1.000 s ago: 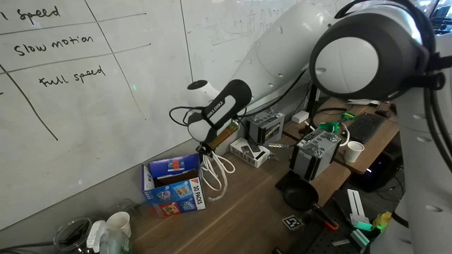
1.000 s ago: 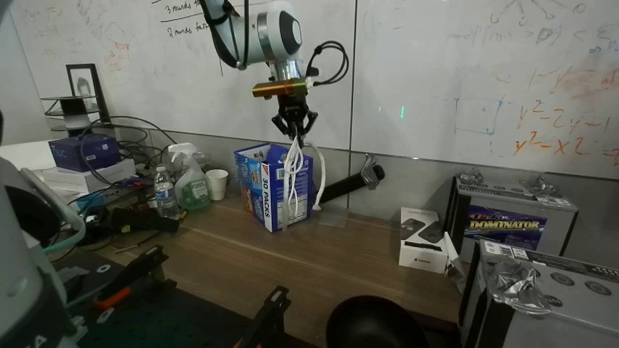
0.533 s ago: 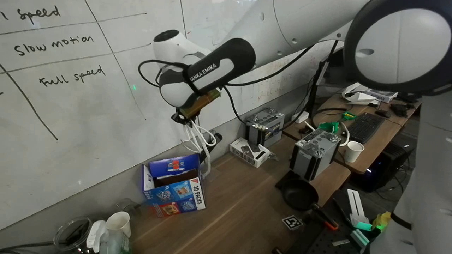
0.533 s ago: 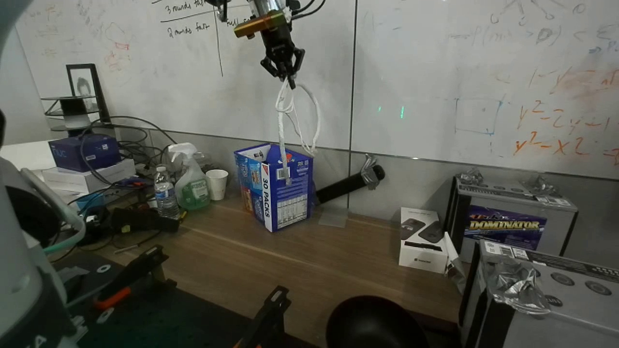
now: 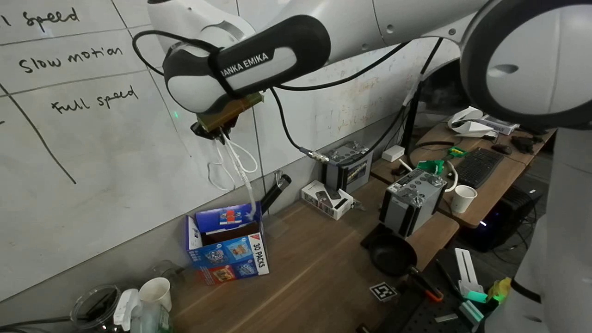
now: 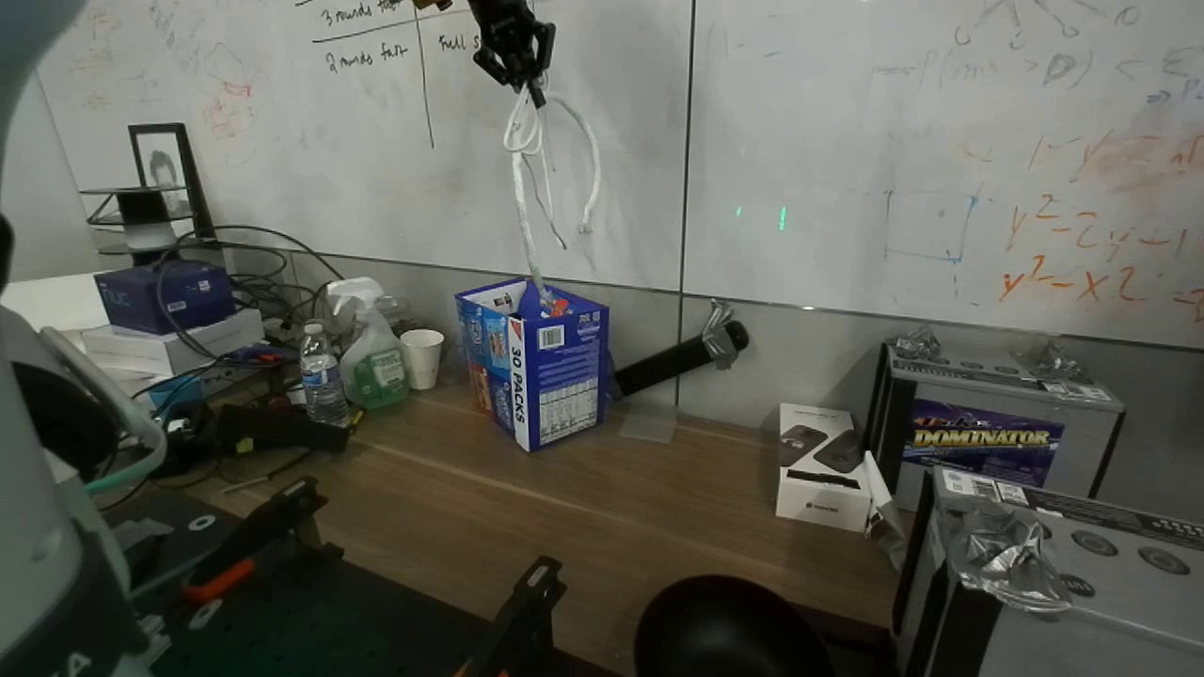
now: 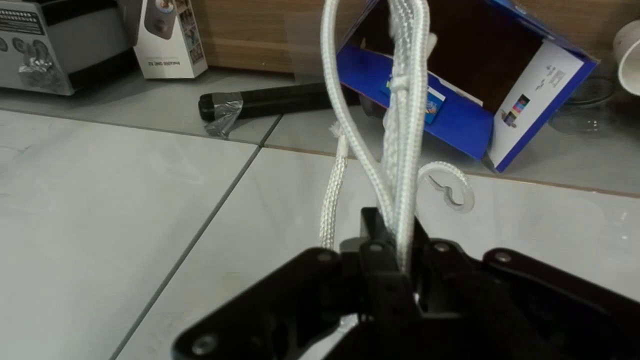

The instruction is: Put the white ropes inside the blue box

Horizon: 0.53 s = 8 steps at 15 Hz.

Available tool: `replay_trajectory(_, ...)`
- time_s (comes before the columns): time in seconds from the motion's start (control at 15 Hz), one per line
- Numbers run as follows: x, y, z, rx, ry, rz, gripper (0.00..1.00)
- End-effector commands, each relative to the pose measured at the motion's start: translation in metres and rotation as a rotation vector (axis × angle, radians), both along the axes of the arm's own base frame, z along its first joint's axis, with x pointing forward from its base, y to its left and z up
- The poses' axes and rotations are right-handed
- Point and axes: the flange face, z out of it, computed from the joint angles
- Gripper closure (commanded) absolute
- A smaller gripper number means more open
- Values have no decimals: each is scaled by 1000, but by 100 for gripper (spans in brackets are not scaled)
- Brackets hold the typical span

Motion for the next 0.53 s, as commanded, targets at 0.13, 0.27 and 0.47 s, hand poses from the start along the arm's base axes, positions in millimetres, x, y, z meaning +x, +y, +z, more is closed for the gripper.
replay_trajectory(0.13, 2, 21, 28, -9, -24, -35, 97)
replay_trajectory(0.27, 4, 19, 20, -12, -3, -31, 97)
replay_trajectory(0.47, 10, 18, 0, -21, 29, -21, 97)
